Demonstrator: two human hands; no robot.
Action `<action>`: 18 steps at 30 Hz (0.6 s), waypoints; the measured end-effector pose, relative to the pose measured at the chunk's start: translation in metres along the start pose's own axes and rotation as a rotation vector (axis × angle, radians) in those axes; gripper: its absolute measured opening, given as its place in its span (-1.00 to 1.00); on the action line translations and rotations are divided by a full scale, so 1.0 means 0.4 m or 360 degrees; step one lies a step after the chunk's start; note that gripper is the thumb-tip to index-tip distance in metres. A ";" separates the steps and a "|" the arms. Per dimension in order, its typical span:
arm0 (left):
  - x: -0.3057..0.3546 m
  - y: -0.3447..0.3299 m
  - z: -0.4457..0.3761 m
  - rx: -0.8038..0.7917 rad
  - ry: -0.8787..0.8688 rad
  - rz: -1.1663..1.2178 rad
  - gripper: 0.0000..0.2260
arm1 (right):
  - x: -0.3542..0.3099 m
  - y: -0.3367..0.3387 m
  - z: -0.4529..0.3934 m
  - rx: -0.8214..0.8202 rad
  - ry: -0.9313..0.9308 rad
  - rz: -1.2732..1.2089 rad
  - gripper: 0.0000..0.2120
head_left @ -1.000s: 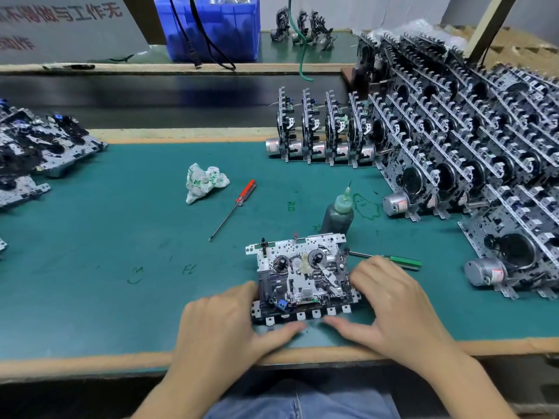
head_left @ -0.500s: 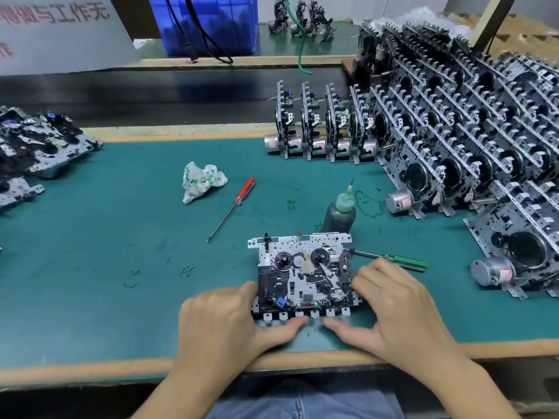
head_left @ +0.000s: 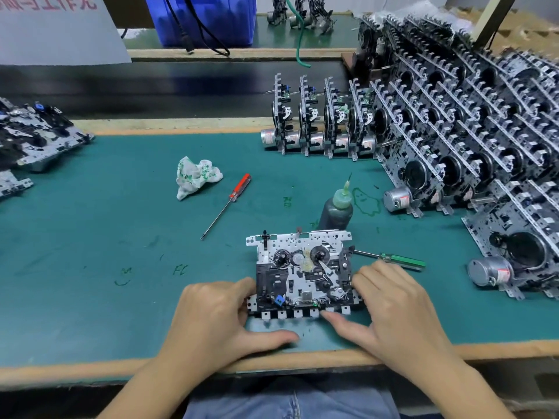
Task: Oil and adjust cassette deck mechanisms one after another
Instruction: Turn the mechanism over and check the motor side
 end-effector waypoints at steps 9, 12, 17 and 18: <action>-0.006 0.007 0.014 0.0111 -0.0010 -0.0151 -0.56 | -0.005 -0.009 -0.004 -0.0084 0.0036 -0.0144 -0.56; -0.012 0.011 0.020 0.0156 -0.0004 -0.0177 -0.54 | -0.010 -0.014 0.003 -0.0104 0.0055 -0.0181 -0.57; -0.007 0.008 0.013 0.0100 -0.0024 -0.0139 -0.49 | -0.003 -0.010 0.001 -0.0071 0.0037 -0.0182 -0.53; -0.007 0.007 0.011 0.0080 -0.0006 -0.0141 -0.46 | -0.004 -0.009 0.002 -0.0061 0.0041 -0.0152 -0.53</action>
Point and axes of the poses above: each hand's wrist, its own z-axis away from the middle knuckle, its own y-axis out of the back of the hand, x = y × z, the point moved 9 cm from there along -z, towards the middle knuckle, and after that the axes turned 6 degrees about -x, right-handed, at the moved point
